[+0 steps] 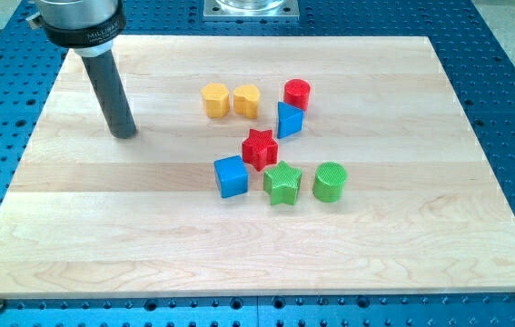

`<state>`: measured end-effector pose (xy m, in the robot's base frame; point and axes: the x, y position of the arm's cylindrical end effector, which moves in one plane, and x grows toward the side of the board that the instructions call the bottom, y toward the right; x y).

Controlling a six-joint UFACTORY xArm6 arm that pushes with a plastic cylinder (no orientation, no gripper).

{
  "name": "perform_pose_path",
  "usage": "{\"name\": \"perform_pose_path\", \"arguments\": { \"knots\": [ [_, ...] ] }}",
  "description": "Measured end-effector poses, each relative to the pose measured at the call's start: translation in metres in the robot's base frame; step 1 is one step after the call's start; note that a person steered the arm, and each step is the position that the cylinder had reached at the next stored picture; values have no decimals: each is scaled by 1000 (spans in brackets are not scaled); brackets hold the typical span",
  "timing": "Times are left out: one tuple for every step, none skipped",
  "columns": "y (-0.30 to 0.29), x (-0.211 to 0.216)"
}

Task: Move your hand towards the yellow hexagon

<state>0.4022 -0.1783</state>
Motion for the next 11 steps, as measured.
{"name": "perform_pose_path", "arguments": {
  "knots": [
    [1, -6],
    [1, -9],
    [1, -9],
    [1, -9],
    [1, -9],
    [1, -9],
    [1, -9],
    [-1, -9],
    [19, -23],
    [55, -27],
    [58, -27]
  ]
}}
